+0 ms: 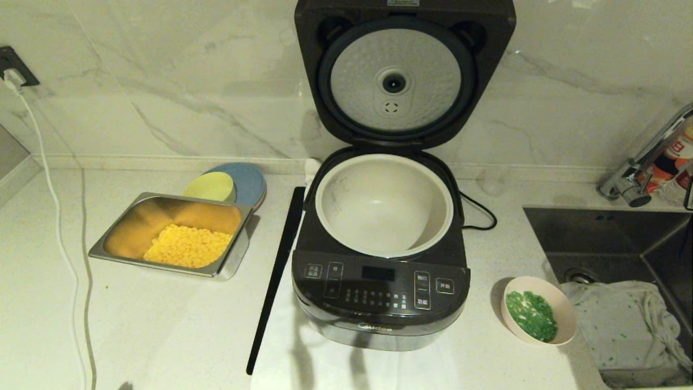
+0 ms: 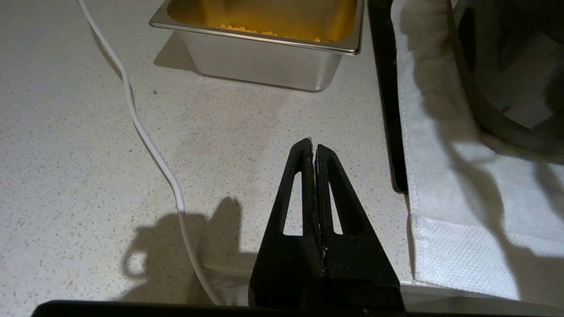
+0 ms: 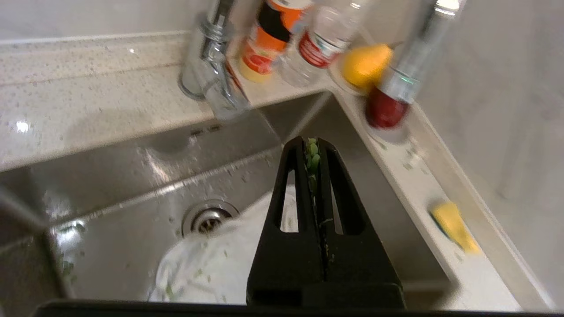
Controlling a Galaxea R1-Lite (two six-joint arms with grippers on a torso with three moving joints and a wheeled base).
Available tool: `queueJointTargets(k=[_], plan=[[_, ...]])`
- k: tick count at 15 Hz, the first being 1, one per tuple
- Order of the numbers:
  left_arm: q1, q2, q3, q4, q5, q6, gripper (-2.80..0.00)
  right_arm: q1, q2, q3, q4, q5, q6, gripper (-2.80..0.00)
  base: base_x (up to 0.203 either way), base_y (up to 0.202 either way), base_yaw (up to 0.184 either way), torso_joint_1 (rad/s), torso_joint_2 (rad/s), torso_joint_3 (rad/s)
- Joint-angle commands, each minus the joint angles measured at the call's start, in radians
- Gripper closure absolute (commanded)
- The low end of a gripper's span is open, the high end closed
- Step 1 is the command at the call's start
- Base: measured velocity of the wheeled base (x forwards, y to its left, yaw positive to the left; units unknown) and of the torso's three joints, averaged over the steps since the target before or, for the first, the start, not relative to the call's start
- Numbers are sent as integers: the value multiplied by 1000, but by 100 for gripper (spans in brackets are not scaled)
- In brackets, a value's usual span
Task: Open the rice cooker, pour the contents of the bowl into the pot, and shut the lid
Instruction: Turn on the tap
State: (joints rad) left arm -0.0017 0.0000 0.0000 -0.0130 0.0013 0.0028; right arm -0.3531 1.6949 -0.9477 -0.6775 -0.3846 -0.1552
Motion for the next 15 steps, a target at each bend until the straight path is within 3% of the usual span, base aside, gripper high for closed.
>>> queueJointTargets(k=[1, 15], plan=[[0, 0, 9, -1, 0, 2, 0, -4, 119, -70, -6, 9, -2, 0, 0, 0, 0, 0, 0, 0], [0, 0, 9, -1, 0, 0, 0, 2, 423, -526, 143, 19, 15, 0, 0, 0, 0, 0, 0, 0]])
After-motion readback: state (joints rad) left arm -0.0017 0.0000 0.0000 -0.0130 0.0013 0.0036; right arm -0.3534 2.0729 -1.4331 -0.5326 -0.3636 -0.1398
